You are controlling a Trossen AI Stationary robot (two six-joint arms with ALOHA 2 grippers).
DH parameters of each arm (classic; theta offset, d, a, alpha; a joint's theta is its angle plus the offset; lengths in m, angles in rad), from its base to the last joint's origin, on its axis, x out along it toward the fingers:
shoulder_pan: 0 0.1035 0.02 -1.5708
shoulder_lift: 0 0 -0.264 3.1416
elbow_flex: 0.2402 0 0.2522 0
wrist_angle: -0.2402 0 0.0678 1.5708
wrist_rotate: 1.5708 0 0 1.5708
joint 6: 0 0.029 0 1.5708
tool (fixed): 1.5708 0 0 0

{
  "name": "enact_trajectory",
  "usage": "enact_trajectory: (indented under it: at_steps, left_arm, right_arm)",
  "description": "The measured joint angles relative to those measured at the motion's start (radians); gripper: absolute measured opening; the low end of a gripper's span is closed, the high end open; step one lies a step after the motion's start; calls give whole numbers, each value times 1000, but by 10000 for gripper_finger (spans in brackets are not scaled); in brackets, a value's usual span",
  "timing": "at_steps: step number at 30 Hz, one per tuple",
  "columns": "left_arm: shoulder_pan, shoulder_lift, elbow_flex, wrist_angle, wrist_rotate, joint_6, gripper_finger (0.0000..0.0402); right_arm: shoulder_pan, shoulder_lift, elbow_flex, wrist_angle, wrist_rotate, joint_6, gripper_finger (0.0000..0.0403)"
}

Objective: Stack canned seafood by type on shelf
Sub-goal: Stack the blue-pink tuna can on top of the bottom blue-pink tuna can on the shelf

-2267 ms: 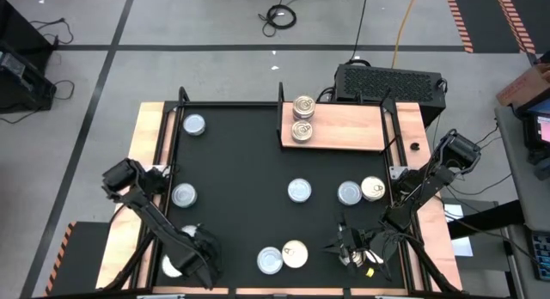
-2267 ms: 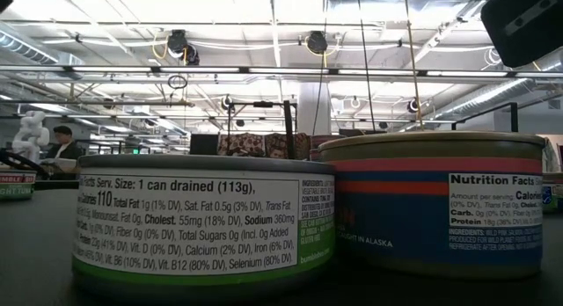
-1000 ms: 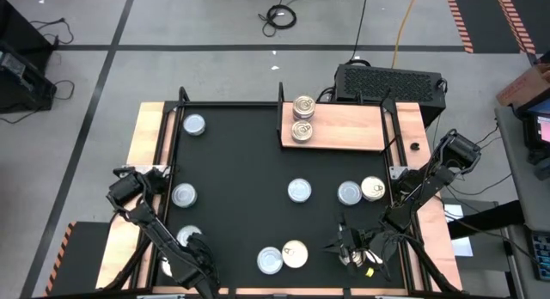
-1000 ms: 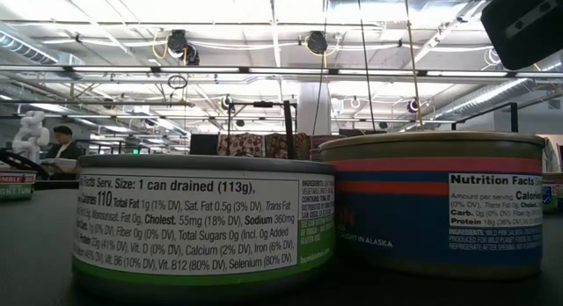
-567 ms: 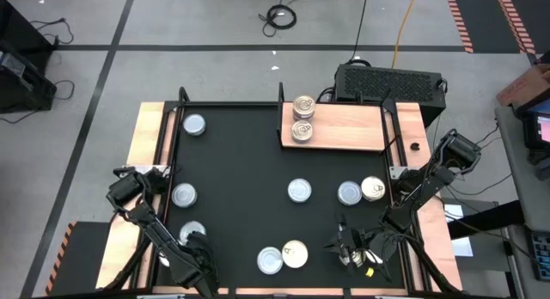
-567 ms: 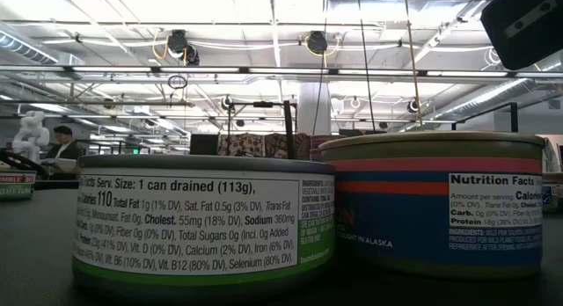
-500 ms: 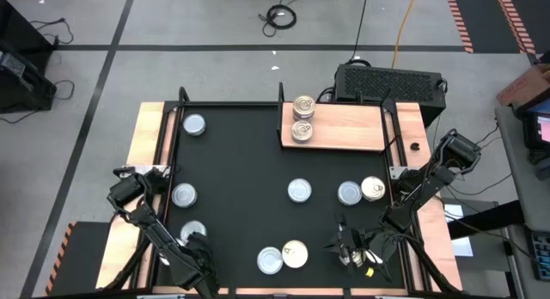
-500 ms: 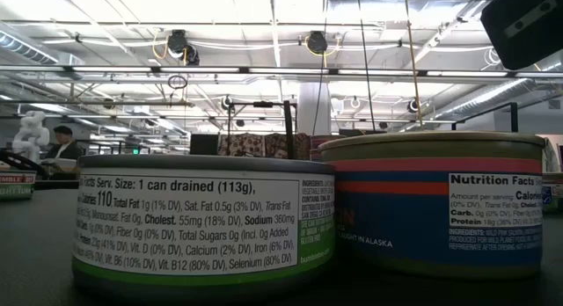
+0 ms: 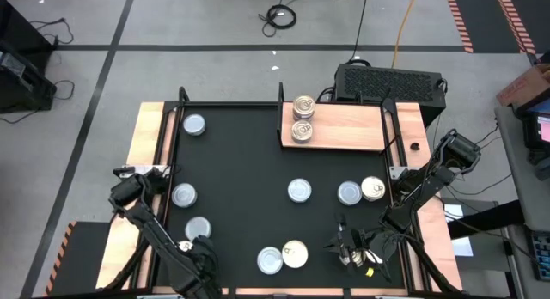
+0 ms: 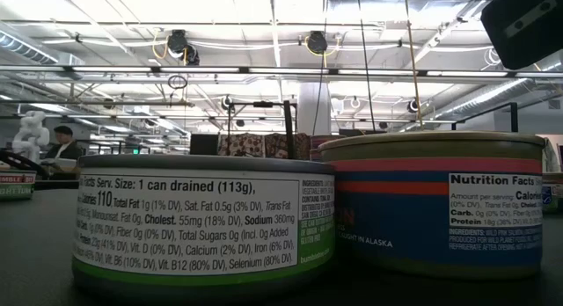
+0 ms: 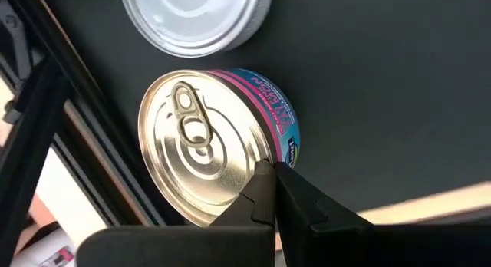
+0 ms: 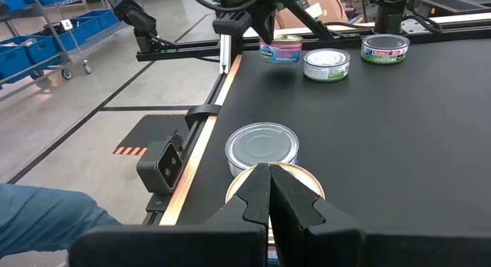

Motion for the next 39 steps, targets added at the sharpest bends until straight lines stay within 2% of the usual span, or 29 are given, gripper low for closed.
enact_trajectory:
  at_steps: [7, 15, 22, 30, 39]
  left_arm:
    - [29, -1, 58, -2, -73, 54, 0]
    - [137, -2, 148, 2, -264, 273, 0]
    - [286, -3, 171, 56, -375, 575, 0]
    - [479, -3, 171, 284, -429, 974, 0]
    - [676, -3, 171, 510, -430, 1362, 0]
  right_arm:
    - [0, 0, 0, 0, 0, -3, 0]
    - [0, 0, 0, 0, 1, -3, 0]
    - [0, 0, 0, -3, 1, -7, 0]
    - [0, 0, 0, -100, 4, -2, 0]
    - [0, 0, 0, -289, 170, 71, 0]
